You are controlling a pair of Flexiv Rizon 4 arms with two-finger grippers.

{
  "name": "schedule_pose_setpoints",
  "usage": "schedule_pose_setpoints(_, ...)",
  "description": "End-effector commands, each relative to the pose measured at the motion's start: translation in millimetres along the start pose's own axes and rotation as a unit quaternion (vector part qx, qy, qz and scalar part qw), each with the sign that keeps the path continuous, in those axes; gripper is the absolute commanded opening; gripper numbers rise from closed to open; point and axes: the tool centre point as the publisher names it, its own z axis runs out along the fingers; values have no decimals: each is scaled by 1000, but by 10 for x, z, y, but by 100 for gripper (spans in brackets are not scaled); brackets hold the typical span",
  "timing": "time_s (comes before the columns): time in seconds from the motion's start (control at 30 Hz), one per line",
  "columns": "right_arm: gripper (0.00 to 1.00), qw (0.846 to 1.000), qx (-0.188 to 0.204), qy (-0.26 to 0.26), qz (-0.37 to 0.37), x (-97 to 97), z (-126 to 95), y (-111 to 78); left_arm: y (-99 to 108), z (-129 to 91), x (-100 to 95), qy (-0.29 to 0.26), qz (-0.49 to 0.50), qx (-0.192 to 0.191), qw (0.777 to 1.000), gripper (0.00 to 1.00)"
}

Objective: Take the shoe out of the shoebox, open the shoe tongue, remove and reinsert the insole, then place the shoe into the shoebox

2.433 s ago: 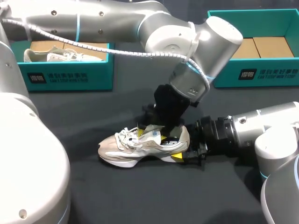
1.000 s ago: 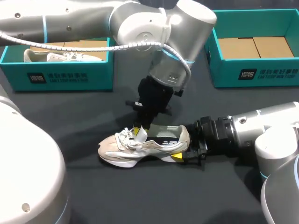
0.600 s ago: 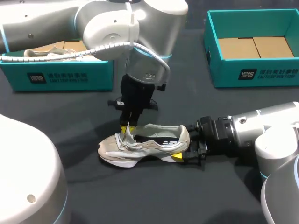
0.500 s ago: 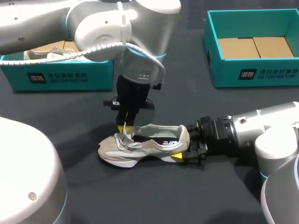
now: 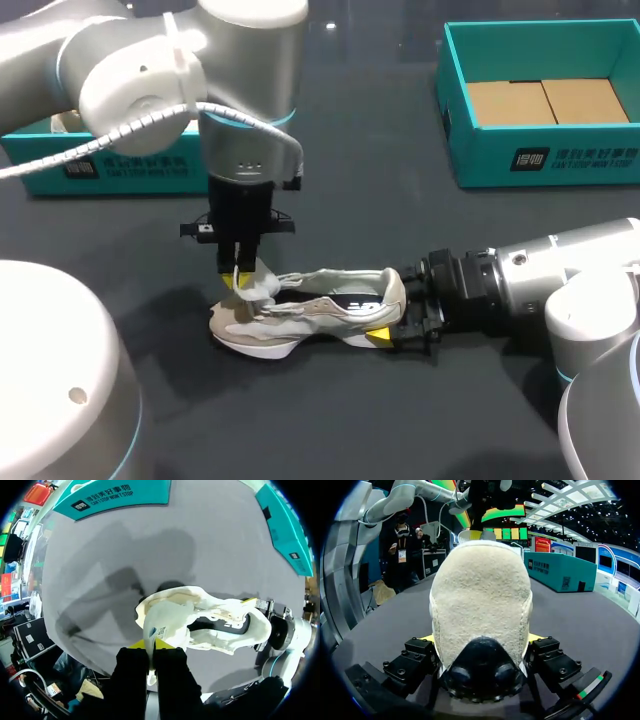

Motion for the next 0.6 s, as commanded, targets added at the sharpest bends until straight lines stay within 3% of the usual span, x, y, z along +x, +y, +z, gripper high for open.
schedule_pose_setpoints(0.03,0,1000,3,0,1,-2,17,-23,-48,137,-108,113,-1,-9,994,0)
schedule_pose_setpoints(0.47,0,1000,3,0,1,-2,17,-23,-98,461,-151,73,12,-24,997,0)
schedule_pose_setpoints(0.6,0,1000,3,0,1,-2,17,-23,-110,505,-161,56,5,-20,998,20)
